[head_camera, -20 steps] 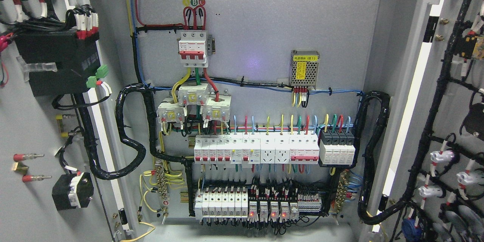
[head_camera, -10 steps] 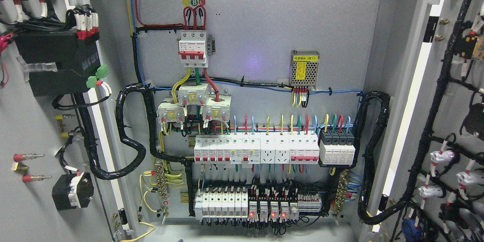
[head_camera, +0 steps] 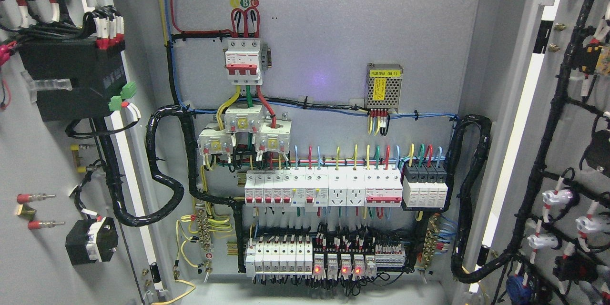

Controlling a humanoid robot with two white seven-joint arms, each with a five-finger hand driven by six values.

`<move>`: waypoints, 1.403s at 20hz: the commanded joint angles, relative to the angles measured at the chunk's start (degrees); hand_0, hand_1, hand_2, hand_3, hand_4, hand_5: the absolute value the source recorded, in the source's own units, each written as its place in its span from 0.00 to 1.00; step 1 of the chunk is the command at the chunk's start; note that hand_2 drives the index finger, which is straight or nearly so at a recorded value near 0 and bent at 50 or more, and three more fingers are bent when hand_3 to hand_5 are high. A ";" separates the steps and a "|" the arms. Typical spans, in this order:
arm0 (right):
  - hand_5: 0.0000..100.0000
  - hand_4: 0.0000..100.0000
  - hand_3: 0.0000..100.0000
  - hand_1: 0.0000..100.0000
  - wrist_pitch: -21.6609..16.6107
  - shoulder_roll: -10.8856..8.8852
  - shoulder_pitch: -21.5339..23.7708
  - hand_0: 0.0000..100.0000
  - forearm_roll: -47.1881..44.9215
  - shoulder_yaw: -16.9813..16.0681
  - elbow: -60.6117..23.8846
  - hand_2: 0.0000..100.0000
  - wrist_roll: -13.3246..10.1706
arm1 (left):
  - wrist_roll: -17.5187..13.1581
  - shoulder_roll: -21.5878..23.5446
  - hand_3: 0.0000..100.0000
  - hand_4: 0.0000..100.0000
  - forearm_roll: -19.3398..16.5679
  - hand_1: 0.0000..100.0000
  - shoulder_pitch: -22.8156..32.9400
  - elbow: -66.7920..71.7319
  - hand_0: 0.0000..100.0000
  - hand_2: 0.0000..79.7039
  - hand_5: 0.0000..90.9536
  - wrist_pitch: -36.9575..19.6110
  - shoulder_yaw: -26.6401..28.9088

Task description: Open door with both hands

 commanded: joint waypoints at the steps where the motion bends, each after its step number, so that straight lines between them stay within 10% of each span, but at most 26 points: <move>1: 0.00 0.00 0.00 0.00 0.07 -0.32 1.96 0.00 -2.90 -4.47 2.47 0.00 -0.20 | 0.30 5.64 0.00 0.00 2.16 0.00 0.86 2.84 0.00 0.00 0.00 -51.56 16.72; 13: 0.00 0.00 0.00 0.00 0.07 0.03 3.46 0.00 -8.43 -7.02 8.27 0.00 -0.29 | 0.30 33.41 0.00 0.00 5.58 0.00 -17.23 42.91 0.00 0.00 0.00 -51.48 19.72; 28: 0.00 0.00 0.00 0.00 0.07 0.12 4.25 0.00 -8.96 -9.48 9.94 0.00 -1.25 | -0.06 39.41 0.00 0.00 7.25 0.00 -33.95 62.99 0.00 0.00 0.00 -51.12 16.83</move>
